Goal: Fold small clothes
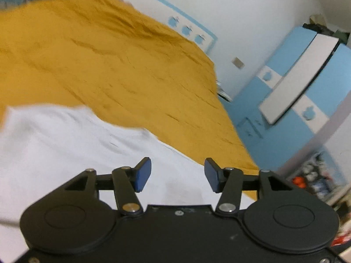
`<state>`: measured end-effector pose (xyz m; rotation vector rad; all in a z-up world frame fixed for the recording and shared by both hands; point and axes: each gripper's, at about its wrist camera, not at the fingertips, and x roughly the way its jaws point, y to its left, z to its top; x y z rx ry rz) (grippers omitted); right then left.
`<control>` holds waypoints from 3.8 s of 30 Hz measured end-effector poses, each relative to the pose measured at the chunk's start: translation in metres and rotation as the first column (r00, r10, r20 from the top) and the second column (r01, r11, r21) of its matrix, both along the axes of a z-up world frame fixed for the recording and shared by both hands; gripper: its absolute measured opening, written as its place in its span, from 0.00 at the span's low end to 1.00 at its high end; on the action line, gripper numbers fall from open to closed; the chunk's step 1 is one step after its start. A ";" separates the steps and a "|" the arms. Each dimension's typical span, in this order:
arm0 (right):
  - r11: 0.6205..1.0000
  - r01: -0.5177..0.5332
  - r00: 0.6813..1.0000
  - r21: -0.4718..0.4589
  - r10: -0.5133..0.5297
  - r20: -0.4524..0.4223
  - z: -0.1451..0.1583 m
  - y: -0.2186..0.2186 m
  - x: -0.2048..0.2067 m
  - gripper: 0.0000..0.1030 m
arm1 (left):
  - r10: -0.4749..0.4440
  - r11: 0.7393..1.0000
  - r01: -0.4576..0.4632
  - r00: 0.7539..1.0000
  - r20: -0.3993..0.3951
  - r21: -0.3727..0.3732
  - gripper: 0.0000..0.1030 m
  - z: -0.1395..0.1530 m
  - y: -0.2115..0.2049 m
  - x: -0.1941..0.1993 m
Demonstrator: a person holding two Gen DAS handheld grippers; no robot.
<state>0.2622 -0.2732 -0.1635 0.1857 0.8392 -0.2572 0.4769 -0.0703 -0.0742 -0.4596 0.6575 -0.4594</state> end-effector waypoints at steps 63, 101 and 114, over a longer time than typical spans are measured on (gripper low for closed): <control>0.792 0.525 0.780 0.313 -0.594 0.197 0.027 -0.218 -0.052 0.66 | 0.130 0.934 -0.111 0.991 -0.034 0.339 1.00 -0.066 0.122 -0.054; 0.780 0.443 0.636 0.442 -0.621 0.458 0.075 -0.270 -0.032 0.08 | 0.174 0.917 -0.131 0.982 -0.081 0.377 1.00 -0.082 0.114 -0.046; 0.879 -0.230 0.812 0.419 -0.064 0.581 0.121 0.018 0.095 0.09 | 0.196 0.926 -0.169 0.979 -0.047 0.336 1.00 -0.069 0.164 -0.067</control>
